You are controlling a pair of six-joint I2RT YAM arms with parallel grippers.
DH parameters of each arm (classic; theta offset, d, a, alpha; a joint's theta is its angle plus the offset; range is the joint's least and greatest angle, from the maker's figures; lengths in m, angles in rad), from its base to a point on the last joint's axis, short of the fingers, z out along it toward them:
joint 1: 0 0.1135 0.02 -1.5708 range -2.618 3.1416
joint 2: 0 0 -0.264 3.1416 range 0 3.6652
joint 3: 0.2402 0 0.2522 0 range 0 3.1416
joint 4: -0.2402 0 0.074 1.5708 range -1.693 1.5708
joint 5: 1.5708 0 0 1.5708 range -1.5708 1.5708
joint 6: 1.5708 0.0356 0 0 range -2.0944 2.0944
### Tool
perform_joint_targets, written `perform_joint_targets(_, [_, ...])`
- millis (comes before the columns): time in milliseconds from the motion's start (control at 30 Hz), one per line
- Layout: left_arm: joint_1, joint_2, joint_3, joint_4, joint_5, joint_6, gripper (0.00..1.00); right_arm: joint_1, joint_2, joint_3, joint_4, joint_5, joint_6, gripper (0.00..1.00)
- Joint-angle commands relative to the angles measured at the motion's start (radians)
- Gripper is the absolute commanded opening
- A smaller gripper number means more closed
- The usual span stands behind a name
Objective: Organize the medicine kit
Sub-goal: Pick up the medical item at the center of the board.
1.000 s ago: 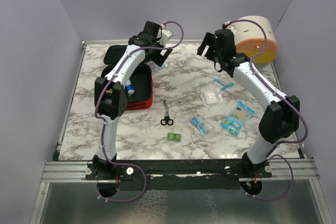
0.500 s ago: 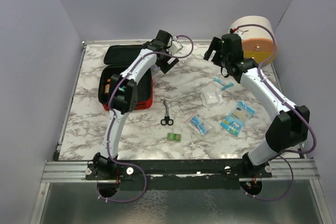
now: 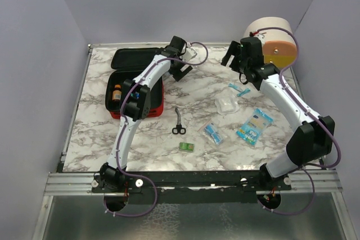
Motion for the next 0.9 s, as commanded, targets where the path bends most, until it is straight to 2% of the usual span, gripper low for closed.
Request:
perform_joint_targets(0, [0.023,0.019,-0.003,-0.018,-0.025,-0.054,0.99,-0.009,-0.036,-0.015,0.003,0.028,0.020,0.82])
perform_joint_targets(333, [0.086,0.069,0.013,-0.061,0.014,-0.154,0.94,-0.010,-0.023,-0.017,0.010,0.007,0.031,0.82])
perform_joint_targets(467, [0.088,0.059,-0.023,-0.063,0.039,-0.163,0.87,-0.010,-0.015,-0.011,0.014,0.002,0.036,0.82])
perform_joint_targets(633, [0.086,0.062,-0.031,-0.062,0.053,-0.160,0.60,-0.010,-0.011,-0.005,0.020,-0.004,0.042,0.81])
perform_joint_targets(700, [0.085,0.060,-0.039,-0.062,0.060,-0.157,0.43,-0.010,-0.011,-0.008,0.018,-0.004,0.044,0.81])
perform_joint_targets(800, [0.081,0.049,-0.061,-0.063,0.072,-0.159,0.11,-0.010,-0.017,-0.018,0.024,-0.007,0.050,0.81])
perform_joint_targets(867, [0.073,0.038,-0.069,-0.063,0.076,-0.164,0.00,-0.010,-0.019,-0.025,0.030,-0.013,0.056,0.81])
